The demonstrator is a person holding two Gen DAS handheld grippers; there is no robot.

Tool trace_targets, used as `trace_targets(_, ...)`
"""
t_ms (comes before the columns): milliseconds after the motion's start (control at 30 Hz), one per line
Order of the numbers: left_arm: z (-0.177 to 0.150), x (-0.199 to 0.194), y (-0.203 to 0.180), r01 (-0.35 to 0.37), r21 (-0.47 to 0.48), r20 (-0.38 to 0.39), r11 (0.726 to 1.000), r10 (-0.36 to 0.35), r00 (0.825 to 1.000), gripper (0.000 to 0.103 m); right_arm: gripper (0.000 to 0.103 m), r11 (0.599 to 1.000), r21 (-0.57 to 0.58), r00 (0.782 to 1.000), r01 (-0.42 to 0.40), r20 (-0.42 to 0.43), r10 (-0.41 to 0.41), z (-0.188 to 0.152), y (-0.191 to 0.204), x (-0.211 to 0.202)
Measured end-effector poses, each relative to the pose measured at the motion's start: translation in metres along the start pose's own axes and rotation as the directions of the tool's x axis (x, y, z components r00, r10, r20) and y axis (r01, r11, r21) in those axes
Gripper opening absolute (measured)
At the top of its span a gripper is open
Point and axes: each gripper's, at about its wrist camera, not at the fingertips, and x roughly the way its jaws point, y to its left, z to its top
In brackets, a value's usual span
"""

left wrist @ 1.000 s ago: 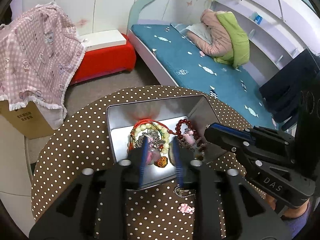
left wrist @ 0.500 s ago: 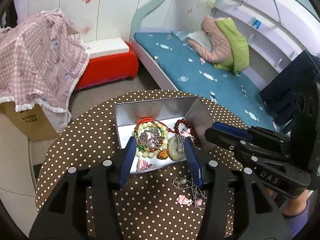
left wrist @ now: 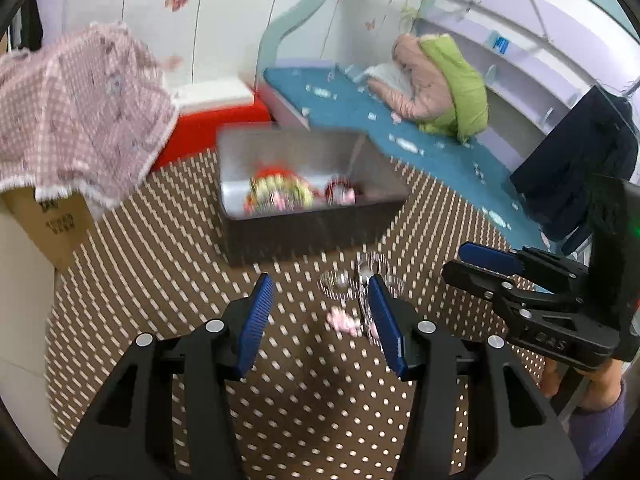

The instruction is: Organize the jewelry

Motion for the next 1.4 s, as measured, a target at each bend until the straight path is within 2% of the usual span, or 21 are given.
trace_targets(133, -0.011, 0.023, -0.003, -0.024, -0.073, -0.066, 0.997, 0.019, 0.998, 0.051, 0.04, 1.0, 0.02, 1.0, -0.016, -0.021, 0.016, -0.011, -0.006, 0.003)
trace_targets(267, -0.01, 0.036, -0.008, -0.053, -0.1, -0.102, 0.994, 0.043, 0.994, 0.051, 0.041, 0.999, 0.033, 0.999, -0.033, -0.018, 0.033, -0.013, -0.009, 0.0)
trace_targets(400, -0.008, 0.045, -0.012, -0.069, -0.109, -0.132, 0.992, 0.055, 0.99, 0.05, 0.043, 0.998, 0.047, 0.999, -0.049, -0.004, 0.049, -0.014, -0.014, -0.006)
trace_targets(600, -0.006, 0.053, -0.024, -0.104, -0.068, -0.161, 0.992, 0.092, 0.983, 0.049, 0.045, 0.997, 0.05, 0.998, -0.056, -0.002, 0.057, -0.015, -0.017, -0.007)
trace_targets(733, -0.009, 0.053, -0.025, -0.14, -0.049, -0.168, 0.989, 0.13, 0.977, 0.036, 0.045, 0.997, 0.058, 0.998, -0.057, -0.002, 0.057, -0.014, -0.019, -0.007)
trace_targets(800, -0.009, 0.053, -0.025, -0.144, -0.034, -0.173, 0.989, 0.136, 0.976, 0.036, 0.046, 0.997, 0.059, 0.998, -0.057, -0.001, 0.057, -0.014, -0.018, -0.007)
trace_targets(900, -0.013, 0.052, -0.026, -0.161, -0.005, -0.162, 0.987, 0.158, 0.974, 0.029, 0.047, 0.997, 0.06, 0.998, -0.058, -0.005, 0.058, -0.015, -0.019, -0.007)
trace_targets(1000, -0.015, 0.048, -0.017, -0.135, -0.009, -0.157, 0.991, 0.132, 0.979, 0.018, 0.047, 0.997, 0.052, 0.998, -0.058, -0.01, 0.058, -0.015, -0.016, -0.007)
trace_targets(1100, -0.015, 0.044, 0.005, -0.052, -0.068, -0.157, 0.996, 0.041, 0.987, 0.013, 0.048, 0.997, 0.045, 0.998, -0.057, -0.016, 0.058, -0.016, -0.013, -0.005)
trace_targets(1133, -0.015, 0.044, 0.01, -0.046, -0.074, -0.153, 0.996, 0.034, 0.988, 0.009, 0.048, 0.997, 0.045, 0.998, -0.059, -0.019, 0.06, -0.016, -0.013, -0.004)
trace_targets(1400, -0.019, 0.035, 0.04, 0.066, -0.151, -0.14, 0.986, -0.087, 0.986, 0.009, 0.049, 0.999, 0.01, 0.997, -0.046, -0.054, 0.047, -0.015, 0.004, 0.011)
